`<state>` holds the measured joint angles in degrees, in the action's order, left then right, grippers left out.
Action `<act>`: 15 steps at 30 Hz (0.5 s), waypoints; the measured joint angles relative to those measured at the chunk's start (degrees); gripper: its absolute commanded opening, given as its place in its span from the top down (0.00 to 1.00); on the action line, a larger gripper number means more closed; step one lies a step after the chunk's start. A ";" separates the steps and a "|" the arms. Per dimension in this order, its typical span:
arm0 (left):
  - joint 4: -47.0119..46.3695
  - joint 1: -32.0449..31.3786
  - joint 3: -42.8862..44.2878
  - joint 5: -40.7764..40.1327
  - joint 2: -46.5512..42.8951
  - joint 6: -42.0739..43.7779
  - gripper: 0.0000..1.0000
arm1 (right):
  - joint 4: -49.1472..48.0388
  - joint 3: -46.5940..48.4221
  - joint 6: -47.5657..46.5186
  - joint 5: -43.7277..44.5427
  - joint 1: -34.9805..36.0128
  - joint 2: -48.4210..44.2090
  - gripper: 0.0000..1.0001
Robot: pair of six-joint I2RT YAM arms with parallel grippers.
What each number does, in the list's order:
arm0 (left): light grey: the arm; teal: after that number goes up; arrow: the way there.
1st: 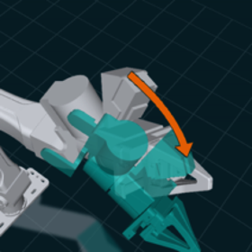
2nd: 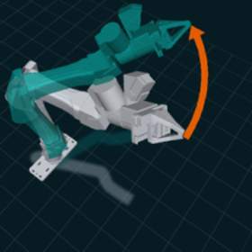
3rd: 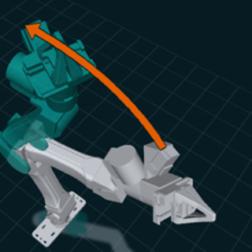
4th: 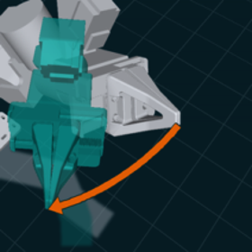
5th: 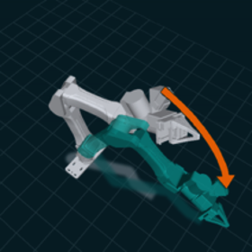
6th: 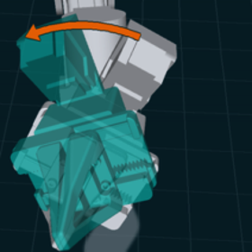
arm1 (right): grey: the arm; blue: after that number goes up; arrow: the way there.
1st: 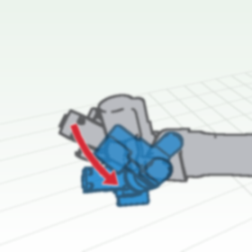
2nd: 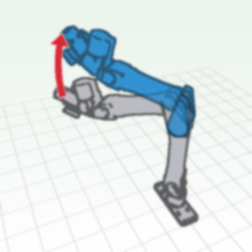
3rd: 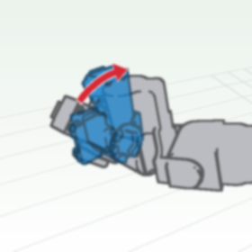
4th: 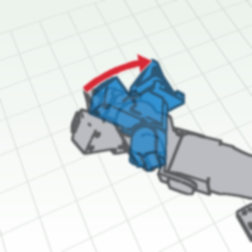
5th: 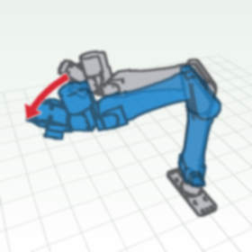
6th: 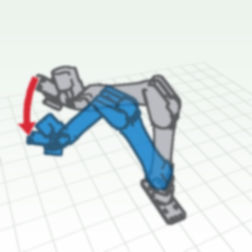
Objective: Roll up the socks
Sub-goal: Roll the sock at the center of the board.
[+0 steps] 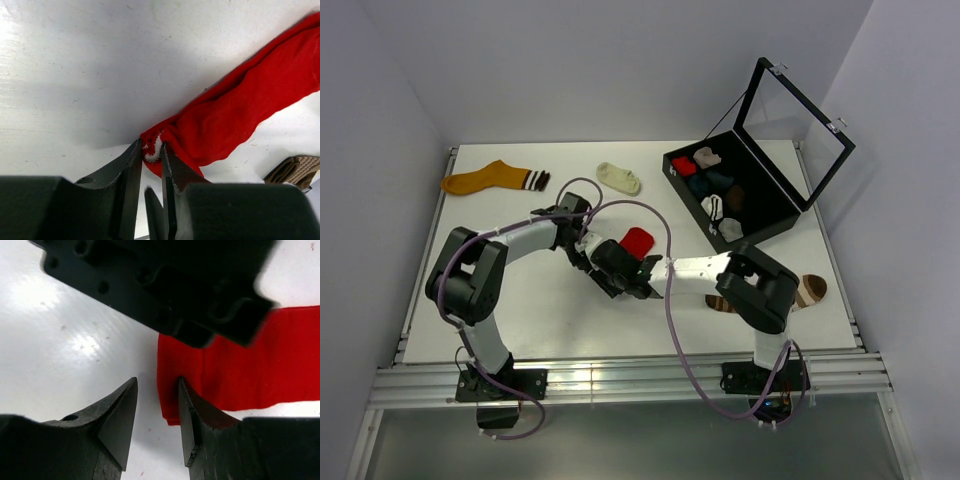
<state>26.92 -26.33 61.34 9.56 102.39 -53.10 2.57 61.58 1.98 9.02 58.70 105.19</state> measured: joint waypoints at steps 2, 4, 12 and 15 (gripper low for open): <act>0.42 -0.02 0.44 0.00 0.28 0.24 0.73 | -0.81 -0.02 -0.42 1.31 0.31 1.22 0.55; 0.61 -0.02 0.72 -0.04 0.44 0.55 0.73 | -1.66 -0.02 -0.55 2.54 0.44 1.27 0.55; 1.44 0.02 1.62 -0.66 0.85 1.73 0.74 | -3.26 -0.28 -0.63 4.96 0.44 1.62 0.55; 1.68 0.02 1.84 -0.63 1.03 2.10 0.74 | -2.75 -0.52 -0.85 5.01 0.59 0.33 0.54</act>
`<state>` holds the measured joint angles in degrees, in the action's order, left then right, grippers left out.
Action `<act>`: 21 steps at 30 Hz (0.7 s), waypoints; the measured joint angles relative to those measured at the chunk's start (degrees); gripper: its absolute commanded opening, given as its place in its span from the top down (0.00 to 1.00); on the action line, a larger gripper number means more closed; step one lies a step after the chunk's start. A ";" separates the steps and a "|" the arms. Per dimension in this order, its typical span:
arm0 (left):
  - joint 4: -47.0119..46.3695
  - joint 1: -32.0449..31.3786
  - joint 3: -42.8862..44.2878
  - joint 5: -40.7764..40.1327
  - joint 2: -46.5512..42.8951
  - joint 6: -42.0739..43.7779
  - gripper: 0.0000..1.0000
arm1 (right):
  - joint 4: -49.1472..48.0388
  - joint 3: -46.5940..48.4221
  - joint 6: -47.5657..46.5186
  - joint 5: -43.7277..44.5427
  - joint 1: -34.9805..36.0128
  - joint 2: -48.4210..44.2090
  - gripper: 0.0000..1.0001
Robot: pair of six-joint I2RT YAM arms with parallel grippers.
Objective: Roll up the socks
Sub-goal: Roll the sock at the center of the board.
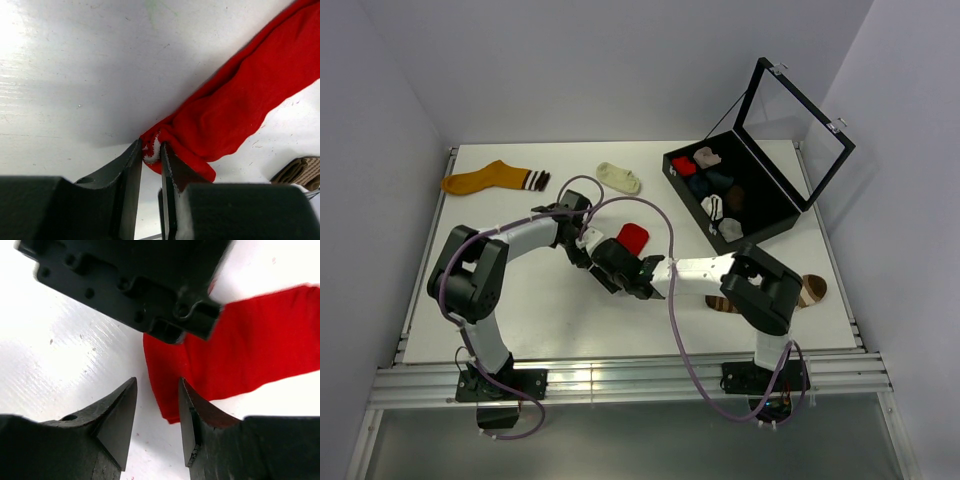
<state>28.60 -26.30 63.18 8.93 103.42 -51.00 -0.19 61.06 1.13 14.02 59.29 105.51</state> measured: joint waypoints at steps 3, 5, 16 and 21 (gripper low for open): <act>0.31 0.00 0.39 0.13 0.28 0.57 0.74 | 0.24 0.00 -1.07 0.35 0.11 -1.44 0.53; 0.37 0.00 0.46 0.15 0.33 0.74 0.74 | 0.22 0.00 -1.51 0.61 0.15 -1.90 0.52; 0.35 0.00 0.46 0.24 0.33 0.92 0.74 | -0.31 0.00 -2.58 0.94 0.20 0.98 0.55; 0.37 0.00 0.48 0.22 0.33 1.27 0.74 | -1.53 0.00 -3.34 1.51 0.20 2.40 0.60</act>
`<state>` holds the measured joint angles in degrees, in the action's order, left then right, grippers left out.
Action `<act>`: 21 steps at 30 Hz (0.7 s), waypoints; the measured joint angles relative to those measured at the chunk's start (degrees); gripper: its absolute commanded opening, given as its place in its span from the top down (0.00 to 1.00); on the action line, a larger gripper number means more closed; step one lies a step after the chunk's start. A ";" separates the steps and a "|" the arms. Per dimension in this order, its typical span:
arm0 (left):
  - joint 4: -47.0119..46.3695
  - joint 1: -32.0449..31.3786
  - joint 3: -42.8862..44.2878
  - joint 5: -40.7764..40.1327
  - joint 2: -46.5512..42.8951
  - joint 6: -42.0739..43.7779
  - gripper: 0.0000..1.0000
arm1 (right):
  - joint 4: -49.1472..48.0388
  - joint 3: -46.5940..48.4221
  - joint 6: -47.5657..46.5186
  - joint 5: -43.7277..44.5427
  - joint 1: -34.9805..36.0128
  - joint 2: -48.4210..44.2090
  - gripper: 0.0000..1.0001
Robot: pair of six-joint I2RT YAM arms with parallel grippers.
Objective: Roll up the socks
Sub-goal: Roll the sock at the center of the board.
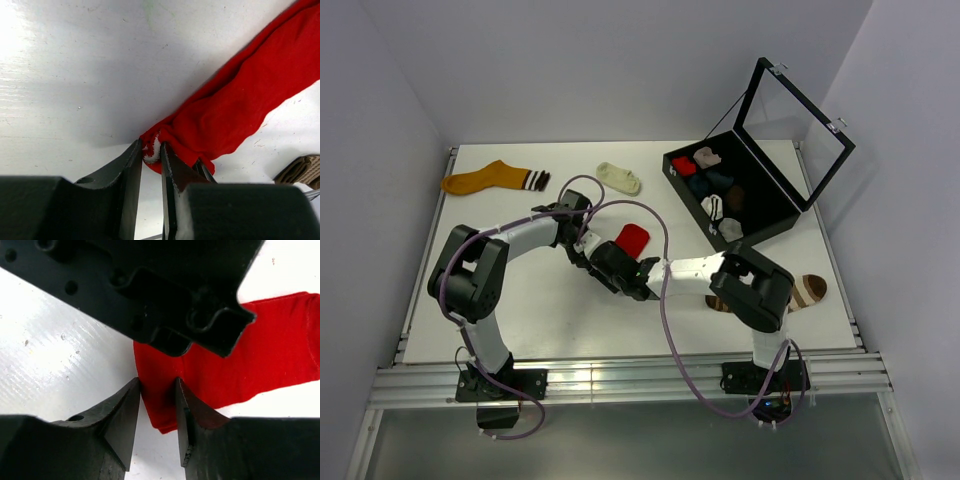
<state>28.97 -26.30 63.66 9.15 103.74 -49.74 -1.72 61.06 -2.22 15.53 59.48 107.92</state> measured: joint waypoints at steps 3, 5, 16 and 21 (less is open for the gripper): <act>0.00 0.02 0.13 -0.04 0.00 0.68 0.70 | -0.68 0.00 -0.33 0.50 0.00 0.57 0.67; 0.07 0.04 0.20 -0.15 0.00 1.07 0.64 | -1.20 0.02 -0.46 0.94 0.00 0.92 0.81; 1.29 2.62 0.00 -4.63 -5.97 1.40 0.27 | -2.10 0.02 6.10 -14.01 -5.03 -0.15 1.00; -1.31 6.88 -4.72 -5.77 -14.99 -0.87 0.28 | -1.38 0.39 13.07 -30.49 -10.95 0.15 1.00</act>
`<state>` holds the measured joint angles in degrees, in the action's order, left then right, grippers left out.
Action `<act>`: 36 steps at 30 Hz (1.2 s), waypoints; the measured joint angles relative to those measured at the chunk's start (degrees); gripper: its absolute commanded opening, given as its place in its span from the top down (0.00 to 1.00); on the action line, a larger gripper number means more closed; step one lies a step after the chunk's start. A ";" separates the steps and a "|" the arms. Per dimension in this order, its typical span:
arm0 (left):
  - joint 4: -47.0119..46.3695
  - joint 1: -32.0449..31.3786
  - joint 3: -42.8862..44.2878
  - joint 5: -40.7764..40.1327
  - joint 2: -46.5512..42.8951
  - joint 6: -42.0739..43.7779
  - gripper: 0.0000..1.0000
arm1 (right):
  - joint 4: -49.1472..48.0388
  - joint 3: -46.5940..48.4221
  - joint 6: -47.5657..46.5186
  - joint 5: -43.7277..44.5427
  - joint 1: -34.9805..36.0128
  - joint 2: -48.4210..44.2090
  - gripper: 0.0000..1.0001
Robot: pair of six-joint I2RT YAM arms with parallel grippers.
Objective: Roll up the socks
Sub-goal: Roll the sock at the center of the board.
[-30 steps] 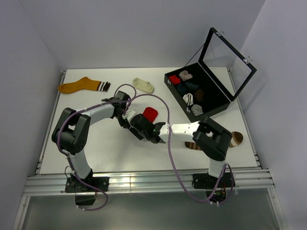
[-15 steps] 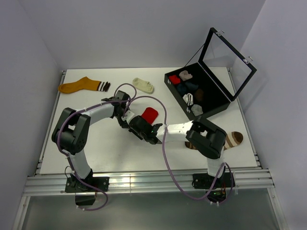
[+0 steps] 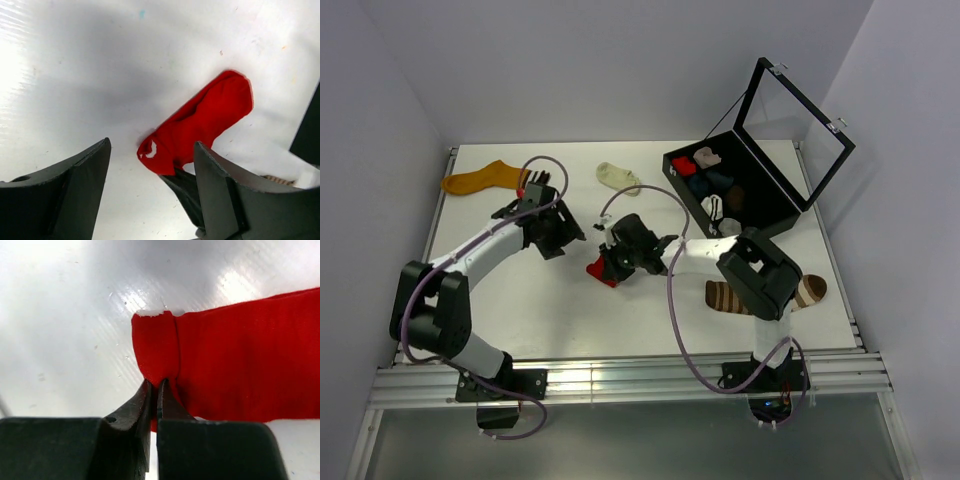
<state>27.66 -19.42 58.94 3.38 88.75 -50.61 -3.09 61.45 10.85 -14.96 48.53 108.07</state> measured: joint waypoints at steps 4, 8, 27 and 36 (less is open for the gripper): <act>-2.43 0.79 -4.17 0.74 -3.96 -1.86 0.29 | -0.26 0.92 6.45 -12.17 -4.57 2.49 1.00; -5.05 0.44 -9.92 2.86 -6.12 -4.15 0.30 | -2.84 1.22 13.25 -22.10 -8.50 5.60 1.00; -20.00 -5.14 -19.69 8.72 -1.92 -11.76 0.40 | -13.14 -1.60 30.08 -37.83 -13.38 11.37 1.00; -19.15 -6.03 -17.00 8.76 1.57 -11.56 0.73 | -14.08 -2.27 31.06 -37.79 -13.70 11.37 0.96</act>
<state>8.51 -25.45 41.93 12.14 90.32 -62.17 -17.17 59.18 41.91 -52.75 34.83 119.44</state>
